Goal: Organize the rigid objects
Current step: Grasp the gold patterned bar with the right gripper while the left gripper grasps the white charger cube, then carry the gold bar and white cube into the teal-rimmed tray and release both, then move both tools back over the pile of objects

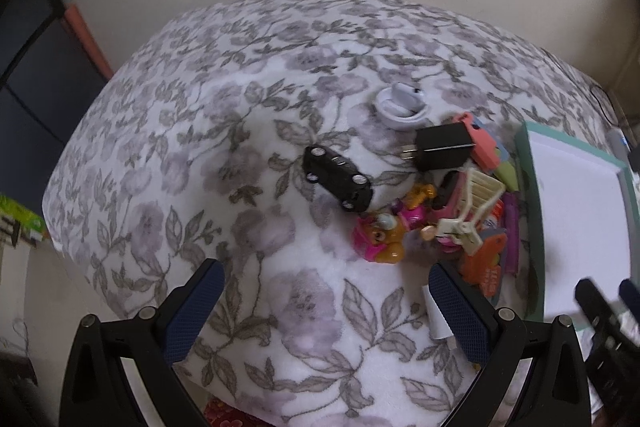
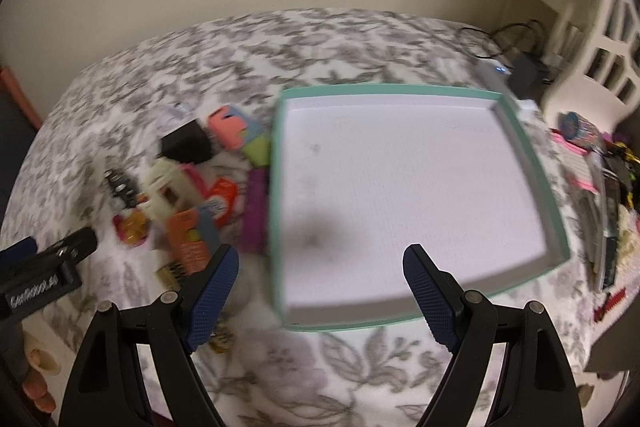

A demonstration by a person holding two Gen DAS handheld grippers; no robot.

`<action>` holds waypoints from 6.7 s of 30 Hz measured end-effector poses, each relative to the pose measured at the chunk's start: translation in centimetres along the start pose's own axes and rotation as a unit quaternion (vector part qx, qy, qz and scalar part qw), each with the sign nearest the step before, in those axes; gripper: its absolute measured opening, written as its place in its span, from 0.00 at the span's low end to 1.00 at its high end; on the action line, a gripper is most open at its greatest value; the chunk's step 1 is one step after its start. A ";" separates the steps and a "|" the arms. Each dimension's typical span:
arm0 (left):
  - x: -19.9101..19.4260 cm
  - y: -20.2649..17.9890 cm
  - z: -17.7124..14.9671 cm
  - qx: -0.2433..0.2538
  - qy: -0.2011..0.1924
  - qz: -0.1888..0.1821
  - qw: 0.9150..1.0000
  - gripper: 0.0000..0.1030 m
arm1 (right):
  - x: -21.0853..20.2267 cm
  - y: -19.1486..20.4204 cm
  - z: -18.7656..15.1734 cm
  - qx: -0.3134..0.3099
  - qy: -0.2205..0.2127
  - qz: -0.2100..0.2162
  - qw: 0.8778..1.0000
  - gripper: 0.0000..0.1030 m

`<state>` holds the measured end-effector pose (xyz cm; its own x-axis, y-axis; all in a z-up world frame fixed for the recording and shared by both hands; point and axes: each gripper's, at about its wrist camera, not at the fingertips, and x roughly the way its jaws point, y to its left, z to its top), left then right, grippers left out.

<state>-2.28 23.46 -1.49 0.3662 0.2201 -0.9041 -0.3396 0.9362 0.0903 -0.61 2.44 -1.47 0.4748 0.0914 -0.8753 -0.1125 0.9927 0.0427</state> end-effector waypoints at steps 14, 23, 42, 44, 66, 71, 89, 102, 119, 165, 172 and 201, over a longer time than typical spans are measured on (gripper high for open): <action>3.8 2.0 -0.1 -0.083 0.088 -0.043 0.992 1.00 | 3.6 5.4 -2.5 -0.081 0.087 0.058 0.991 0.78; 4.2 1.5 0.1 -0.091 0.097 -0.074 0.988 0.99 | 2.7 5.2 -2.0 -0.072 0.077 0.080 0.991 0.66; 4.1 -1.5 0.1 -0.057 0.101 -0.127 0.985 0.86 | 5.6 6.4 -3.0 -0.100 0.123 0.082 0.984 0.35; 4.3 -2.3 0.0 -0.045 0.103 -0.130 0.985 0.81 | 6.2 6.3 -3.2 -0.095 0.134 0.078 0.983 0.35; 7.7 -6.6 -0.3 -0.022 0.135 -0.182 0.974 0.47 | 6.3 4.4 -3.2 -0.075 0.144 0.085 0.983 0.31; 7.9 -6.1 -0.3 -0.034 0.144 -0.184 0.972 0.46 | 6.5 4.9 -3.3 -0.082 0.143 0.080 0.983 0.31; 4.6 -3.7 -0.2 -0.036 0.113 -0.174 0.978 0.45 | 3.7 6.3 -3.0 -0.080 0.112 0.106 0.985 0.21; 0.2 -4.0 0.6 -0.010 0.060 -0.183 0.981 0.45 | 1.6 3.0 -0.7 -0.030 0.060 0.097 0.993 0.21; -0.5 -14.7 3.8 0.064 0.061 -0.205 0.975 0.45 | 2.6 -6.5 3.2 0.062 0.030 0.015 0.998 0.21; 1.1 -19.8 3.3 0.114 0.044 -0.191 0.974 0.55 | 4.7 -13.0 2.9 0.109 0.043 -0.056 0.991 0.21; 0.7 -17.6 4.0 0.095 0.028 -0.175 0.980 0.84 | 4.6 -12.3 3.0 0.101 0.041 -0.054 0.993 0.28; 0.4 4.6 5.4 -0.114 -0.043 -0.097 0.988 1.00 | 3.7 -2.1 2.8 0.038 0.002 0.040 0.998 0.90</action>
<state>1.00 29.37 0.84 0.5116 0.0746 -0.8559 -0.4388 0.8792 -0.1857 3.84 0.91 -3.47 0.4634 0.1702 -0.8697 -0.0826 0.9854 0.1489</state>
